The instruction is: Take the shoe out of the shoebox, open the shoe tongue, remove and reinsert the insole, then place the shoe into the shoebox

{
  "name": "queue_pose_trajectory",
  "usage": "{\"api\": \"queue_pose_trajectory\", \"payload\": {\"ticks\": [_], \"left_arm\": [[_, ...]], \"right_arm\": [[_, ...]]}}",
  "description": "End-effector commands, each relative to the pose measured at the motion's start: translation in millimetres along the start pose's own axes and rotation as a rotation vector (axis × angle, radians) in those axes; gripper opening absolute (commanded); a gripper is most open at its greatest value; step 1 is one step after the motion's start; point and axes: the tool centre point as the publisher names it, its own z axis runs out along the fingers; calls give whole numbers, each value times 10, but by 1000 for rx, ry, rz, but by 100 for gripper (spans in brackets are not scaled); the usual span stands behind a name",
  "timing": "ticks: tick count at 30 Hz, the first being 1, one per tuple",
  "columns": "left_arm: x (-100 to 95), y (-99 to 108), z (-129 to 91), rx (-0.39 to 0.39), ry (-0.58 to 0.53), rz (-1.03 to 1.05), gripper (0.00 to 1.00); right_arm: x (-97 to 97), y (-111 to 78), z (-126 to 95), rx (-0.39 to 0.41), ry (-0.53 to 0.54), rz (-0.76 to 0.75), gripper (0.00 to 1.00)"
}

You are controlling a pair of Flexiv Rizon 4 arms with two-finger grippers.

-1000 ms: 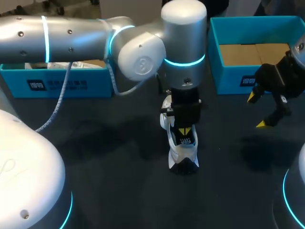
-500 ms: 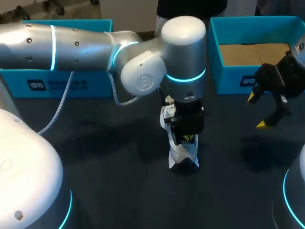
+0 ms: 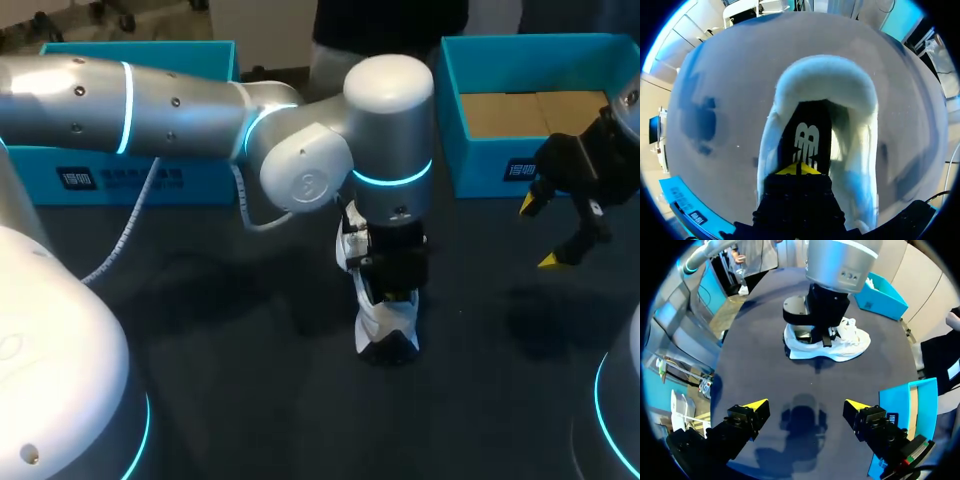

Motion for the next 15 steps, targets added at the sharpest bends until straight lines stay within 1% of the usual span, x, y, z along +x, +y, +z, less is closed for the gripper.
{"api": "queue_pose_trajectory", "payload": {"ticks": [1, 4, 9, 10, 12, 15], "left_arm": [[97, -11, -204, 26, -30, 12, 0], [73, -60, -219, 37, -47, 22, 0], [-1, -118, -119, 51, -68, 17, 0], [-14, -135, -102, 63, -87, 14, 0], [-30, -178, -60, 53, -107, 24, 0], [-41, -235, -4, 71, -129, 23, 0]], "right_arm": [[4, 3, 6, 3, -1, 1, 100], [4, 3, 6, 3, -1, 1, 100], [4, 3, 6, 3, -1, 1, 100], [4, 3, 6, 3, -1, 1, 100], [4, 3, 6, 3, -1, 1, 100], [4, 3, 6, 3, -1, 1, 100]]}}
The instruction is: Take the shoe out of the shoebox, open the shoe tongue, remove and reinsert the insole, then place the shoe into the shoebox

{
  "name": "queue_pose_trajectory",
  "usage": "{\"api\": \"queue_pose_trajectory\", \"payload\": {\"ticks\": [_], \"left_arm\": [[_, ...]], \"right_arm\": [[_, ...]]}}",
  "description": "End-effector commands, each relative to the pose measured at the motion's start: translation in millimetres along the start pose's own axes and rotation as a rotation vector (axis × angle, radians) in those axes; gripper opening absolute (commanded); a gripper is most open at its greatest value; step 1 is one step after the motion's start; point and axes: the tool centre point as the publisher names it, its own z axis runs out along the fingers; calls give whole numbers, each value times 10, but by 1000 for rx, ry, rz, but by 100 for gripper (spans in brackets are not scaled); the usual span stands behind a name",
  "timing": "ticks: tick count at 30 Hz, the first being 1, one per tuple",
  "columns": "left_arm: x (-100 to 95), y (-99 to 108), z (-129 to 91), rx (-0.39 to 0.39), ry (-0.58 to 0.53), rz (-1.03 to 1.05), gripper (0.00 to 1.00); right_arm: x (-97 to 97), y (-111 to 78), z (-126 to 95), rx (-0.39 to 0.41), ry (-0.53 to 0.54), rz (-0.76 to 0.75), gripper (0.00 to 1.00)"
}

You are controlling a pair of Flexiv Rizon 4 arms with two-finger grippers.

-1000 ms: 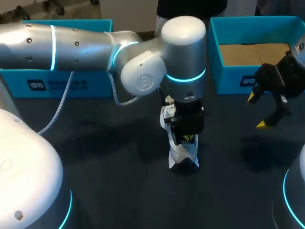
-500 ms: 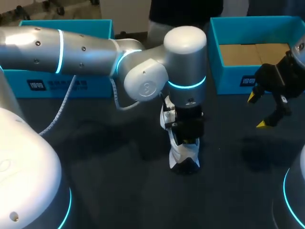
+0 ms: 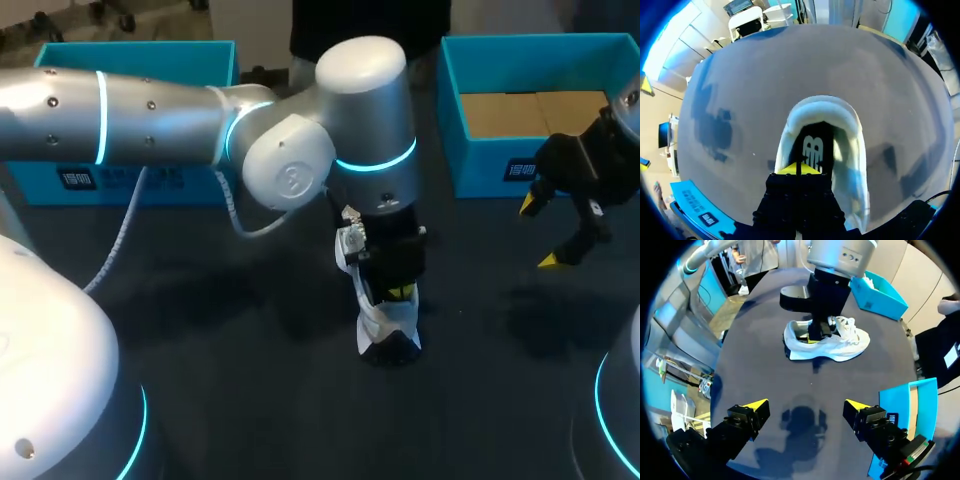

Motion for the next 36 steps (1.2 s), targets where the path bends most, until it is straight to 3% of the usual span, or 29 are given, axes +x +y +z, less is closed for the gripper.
{"api": "queue_pose_trajectory", "payload": {"ticks": [1, 8, 14, 26, 36], "left_arm": [[26, -43, 149, 7, -36, 0, 0], [64, -48, 389, 8, -44, -15, 0], [207, -34, 520, 3, 38, -10, 0], [481, -16, 342, -4, 199, 45, 0], [411, 51, 41, -15, 102, 24, 0]], "right_arm": [[2, 4, 5, 3, -1, 1, 100], [2, 4, 5, 3, -1, 1, 100], [2, 4, 5, 3, -1, 1, 100], [2, 4, 5, 3, -1, 1, 100], [2, 4, 5, 3, -1, 1, 100]]}}
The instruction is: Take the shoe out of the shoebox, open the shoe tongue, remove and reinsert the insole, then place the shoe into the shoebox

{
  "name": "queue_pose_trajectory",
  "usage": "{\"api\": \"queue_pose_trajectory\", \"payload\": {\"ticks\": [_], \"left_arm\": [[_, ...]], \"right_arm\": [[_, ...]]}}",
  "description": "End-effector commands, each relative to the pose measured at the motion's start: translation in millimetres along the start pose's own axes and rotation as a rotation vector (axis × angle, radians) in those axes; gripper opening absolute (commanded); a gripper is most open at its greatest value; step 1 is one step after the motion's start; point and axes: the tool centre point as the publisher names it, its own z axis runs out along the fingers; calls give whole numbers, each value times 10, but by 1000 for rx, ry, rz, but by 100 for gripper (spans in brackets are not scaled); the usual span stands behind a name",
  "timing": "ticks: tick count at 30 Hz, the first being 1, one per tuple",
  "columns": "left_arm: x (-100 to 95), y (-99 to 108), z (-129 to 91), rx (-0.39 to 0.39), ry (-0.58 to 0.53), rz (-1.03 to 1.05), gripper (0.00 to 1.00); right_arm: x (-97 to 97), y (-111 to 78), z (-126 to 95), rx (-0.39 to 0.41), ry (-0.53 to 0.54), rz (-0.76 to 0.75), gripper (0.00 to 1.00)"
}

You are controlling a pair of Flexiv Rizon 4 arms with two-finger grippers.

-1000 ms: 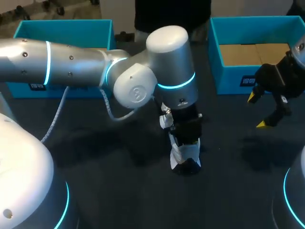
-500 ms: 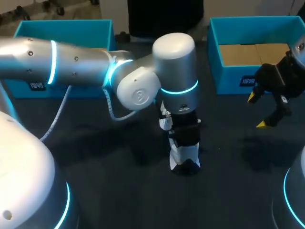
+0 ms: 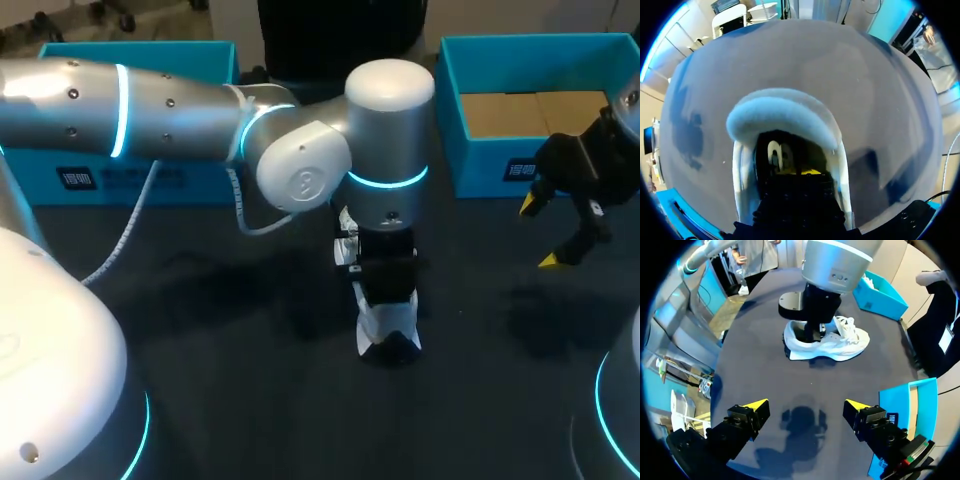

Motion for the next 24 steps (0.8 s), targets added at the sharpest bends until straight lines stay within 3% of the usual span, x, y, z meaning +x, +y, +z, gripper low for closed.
{"api": "queue_pose_trajectory", "payload": {"ticks": [1, 13, 24], "left_arm": [[79, 19, -126, -11, -74, -1, 0], [-255, -48, -113, -3, -259, -32, 0], [-315, -29, 295, -25, -302, -53, 0]], "right_arm": [[1, 4, 9, 3, -1, 1, 100], [1, 4, 9, 3, -1, 1, 100], [1, 4, 9, 3, -1, 1, 100]]}}
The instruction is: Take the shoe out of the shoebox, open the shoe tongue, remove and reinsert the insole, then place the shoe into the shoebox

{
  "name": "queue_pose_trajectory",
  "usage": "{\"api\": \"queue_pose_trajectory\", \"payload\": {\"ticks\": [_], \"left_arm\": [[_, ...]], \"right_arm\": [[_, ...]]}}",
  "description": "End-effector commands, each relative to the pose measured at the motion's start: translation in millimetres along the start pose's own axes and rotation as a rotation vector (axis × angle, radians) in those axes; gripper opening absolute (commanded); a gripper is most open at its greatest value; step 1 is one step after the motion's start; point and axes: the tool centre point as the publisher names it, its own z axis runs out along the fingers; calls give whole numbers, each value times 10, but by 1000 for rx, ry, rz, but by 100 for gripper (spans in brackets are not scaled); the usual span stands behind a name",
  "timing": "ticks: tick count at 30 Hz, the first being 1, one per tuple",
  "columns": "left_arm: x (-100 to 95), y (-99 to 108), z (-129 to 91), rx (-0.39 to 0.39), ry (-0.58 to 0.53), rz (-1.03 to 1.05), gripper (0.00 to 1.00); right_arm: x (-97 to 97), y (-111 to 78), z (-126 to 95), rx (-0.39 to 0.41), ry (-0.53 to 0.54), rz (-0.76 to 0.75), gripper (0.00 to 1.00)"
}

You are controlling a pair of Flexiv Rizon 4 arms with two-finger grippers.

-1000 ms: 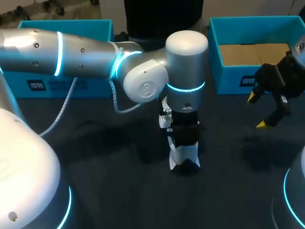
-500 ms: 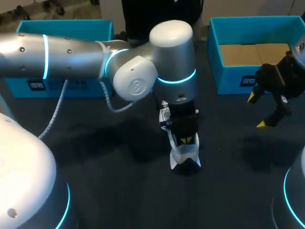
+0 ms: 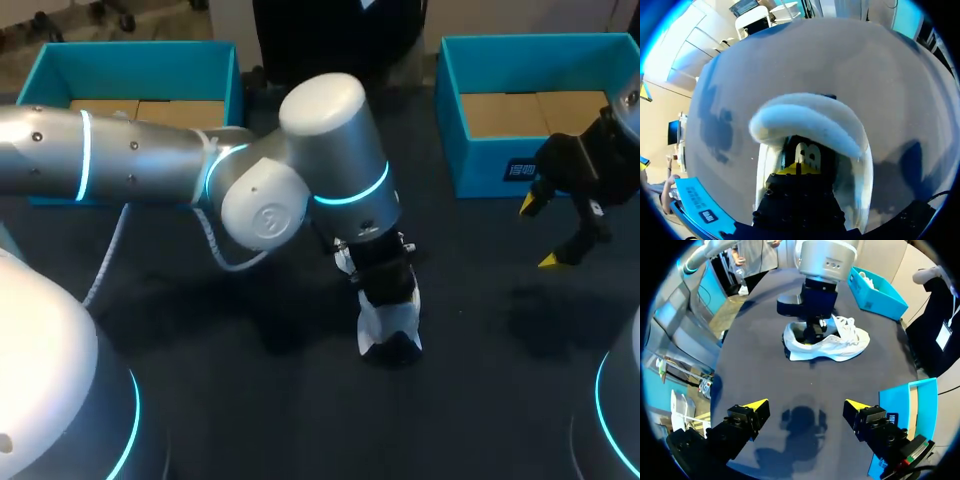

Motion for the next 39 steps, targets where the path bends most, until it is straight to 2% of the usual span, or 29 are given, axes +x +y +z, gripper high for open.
{"api": "queue_pose_trajectory", "payload": {"ticks": [1, 4, 9, 14, 19, 30, 39], "left_arm": [[40, 24, 274, -22, 3, -13, 0], [103, 23, 333, -11, 58, -7, 0], [276, 25, 290, 17, 166, -20, 0], [422, 47, 229, -8, 220, 0, 0], [472, 81, 145, -57, 271, 1, 0], [425, 247, -201, -98, 235, -20, 0], [206, 372, -381, -155, 229, -44, 0]], "right_arm": [[0, 4, 10, 3, -1, 1, 100], [0, 4, 10, 3, -1, 1, 100], [0, 4, 10, 3, -1, 1, 100], [0, 4, 10, 3, -1, 1, 100], [0, 4, 10, 3, -1, 1, 100], [0, 4, 10, 3, -1, 1, 100], [0, 4, 10, 3, -1, 1, 100]]}}
